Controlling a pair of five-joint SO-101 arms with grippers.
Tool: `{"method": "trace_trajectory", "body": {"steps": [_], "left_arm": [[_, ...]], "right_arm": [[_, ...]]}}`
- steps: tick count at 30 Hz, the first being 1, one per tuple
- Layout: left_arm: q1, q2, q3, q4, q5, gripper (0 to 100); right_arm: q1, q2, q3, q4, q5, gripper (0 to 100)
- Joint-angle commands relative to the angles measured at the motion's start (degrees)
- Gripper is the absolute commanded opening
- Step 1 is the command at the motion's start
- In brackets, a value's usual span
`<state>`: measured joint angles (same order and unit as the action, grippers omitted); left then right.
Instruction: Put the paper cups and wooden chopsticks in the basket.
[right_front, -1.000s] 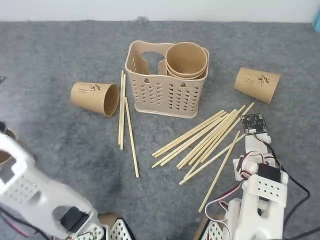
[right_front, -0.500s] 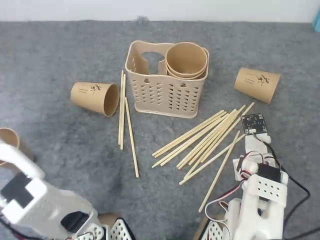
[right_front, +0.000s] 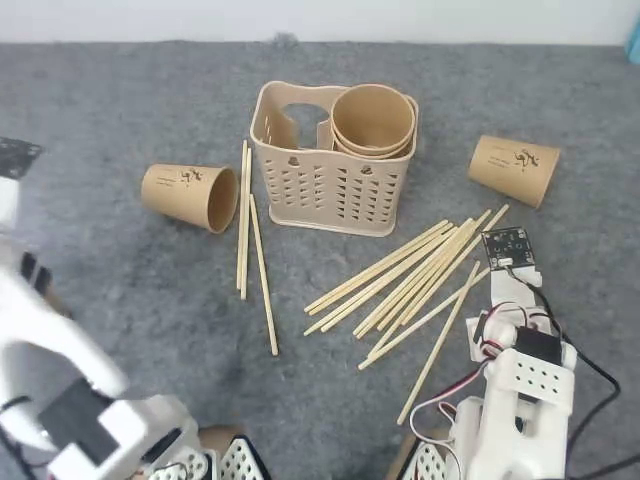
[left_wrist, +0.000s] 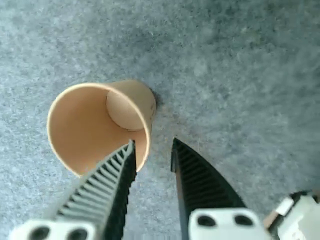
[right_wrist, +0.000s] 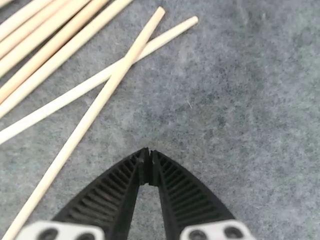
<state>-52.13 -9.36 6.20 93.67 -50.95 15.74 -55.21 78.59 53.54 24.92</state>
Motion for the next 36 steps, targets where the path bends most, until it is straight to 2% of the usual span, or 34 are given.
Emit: {"method": "trace_trajectory", "body": {"steps": [1, 8, 15, 20, 22, 24, 29, 34, 36], "left_arm": [[0.7, -6.6, 8.0, -9.1, 1.0, 11], [-1.1, -12.5, 22.0, -24.1, 3.6, 11], [-1.1, -12.7, 31.0, -32.7, 4.0, 11], [-0.9, -12.7, 36.7, -40.6, 12.1, 11], [-0.8, -12.7, 37.7, -42.5, 14.2, 7], [-0.8, -12.7, 37.6, -42.5, 14.6, 0], [-0.7, -13.3, 36.3, -40.5, 14.8, 1], [0.2, -13.3, 26.8, -28.4, 15.0, 1], [0.9, -13.3, 21.9, -22.4, 17.4, 1]], "right_arm": [[-0.5, -1.3, -0.3, 0.3, 0.6, 0.8], [-0.6, -1.3, -0.3, 0.3, 0.6, 0.8], [-0.6, -1.3, -0.3, 0.3, 0.6, 0.8], [-0.5, -1.3, -0.3, 0.3, 0.6, 0.8], [-0.5, -1.3, -0.3, 0.3, 0.6, 0.8], [-0.4, -1.3, -0.3, 0.3, 0.5, 0.8], [-0.4, -1.3, -0.3, 0.3, 0.4, 0.8], [-0.3, -1.3, -0.3, 0.3, 0.3, 0.8], [-0.3, -1.3, -0.3, 0.3, 0.3, 0.8]]}}
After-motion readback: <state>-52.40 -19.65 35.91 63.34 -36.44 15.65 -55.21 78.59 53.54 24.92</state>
